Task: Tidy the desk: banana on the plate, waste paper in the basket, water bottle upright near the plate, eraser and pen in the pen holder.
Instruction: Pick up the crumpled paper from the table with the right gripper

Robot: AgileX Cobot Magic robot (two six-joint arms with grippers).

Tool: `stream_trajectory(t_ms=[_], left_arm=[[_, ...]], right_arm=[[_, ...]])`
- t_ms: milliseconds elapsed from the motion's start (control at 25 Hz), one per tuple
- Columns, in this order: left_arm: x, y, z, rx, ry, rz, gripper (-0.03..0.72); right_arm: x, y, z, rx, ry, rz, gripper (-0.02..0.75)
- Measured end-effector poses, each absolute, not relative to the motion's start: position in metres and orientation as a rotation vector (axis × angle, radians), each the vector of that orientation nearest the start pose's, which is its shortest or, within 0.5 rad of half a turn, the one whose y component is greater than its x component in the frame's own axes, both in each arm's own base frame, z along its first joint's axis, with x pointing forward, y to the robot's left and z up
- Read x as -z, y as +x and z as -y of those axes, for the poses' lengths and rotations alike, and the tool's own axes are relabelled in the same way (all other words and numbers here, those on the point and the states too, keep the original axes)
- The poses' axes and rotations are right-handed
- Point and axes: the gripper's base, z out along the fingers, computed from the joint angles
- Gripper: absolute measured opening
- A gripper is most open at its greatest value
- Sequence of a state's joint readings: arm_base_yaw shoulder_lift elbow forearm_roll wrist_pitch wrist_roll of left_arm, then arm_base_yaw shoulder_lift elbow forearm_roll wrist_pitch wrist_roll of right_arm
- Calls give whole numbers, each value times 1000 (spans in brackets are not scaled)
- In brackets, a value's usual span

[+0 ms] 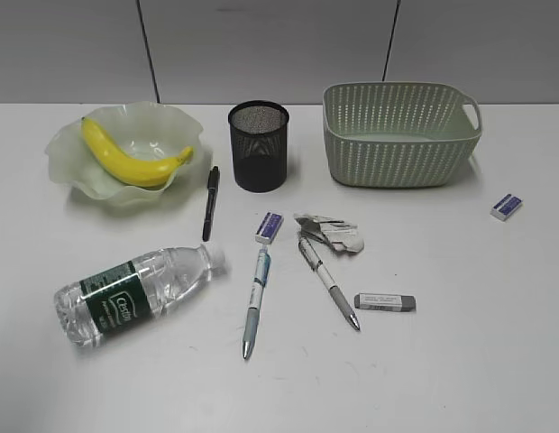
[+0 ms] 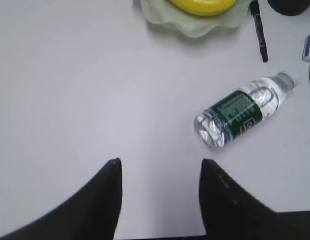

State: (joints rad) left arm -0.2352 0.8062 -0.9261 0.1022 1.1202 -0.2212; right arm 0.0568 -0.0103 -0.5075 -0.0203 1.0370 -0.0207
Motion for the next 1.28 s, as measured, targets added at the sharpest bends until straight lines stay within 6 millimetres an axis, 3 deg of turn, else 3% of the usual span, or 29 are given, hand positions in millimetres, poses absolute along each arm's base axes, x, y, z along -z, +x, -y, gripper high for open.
stream_trajectory(t_ms=[200,360,440,600,760,920,1000,1160,1280], left_arm=[[-308,47,4,124,24,-2330,364],[-292,3,-5,164,59,-2121,354],[-290,-10,-8,174,67,-2030,342],[-290,-3,-6,168,85,-2047,321],[-288,-8,-7,170,86,-2017,316],[-288,-10,-7,172,88,-2005,314],[-288,-10,-7,171,89,-2006,314],[-288,-10,-7,171,89,-2006,310],[-288,-10,-7,172,89,-2006,302]], right_arm=[[-281,-6,1,-10,-77,-2001,375],[-282,-7,-1,-39,-84,-2000,375],[-285,-4,-4,-54,-126,-1998,375],[-302,21,-13,-68,-290,-1989,375],[-316,70,-24,-121,-451,-2048,375],[-325,136,-39,-164,-672,-2125,421],[-320,173,-50,-197,-769,-2192,467],[-310,227,-87,-220,-998,-2237,530],[-281,264,-126,-198,-1186,-2291,540]])
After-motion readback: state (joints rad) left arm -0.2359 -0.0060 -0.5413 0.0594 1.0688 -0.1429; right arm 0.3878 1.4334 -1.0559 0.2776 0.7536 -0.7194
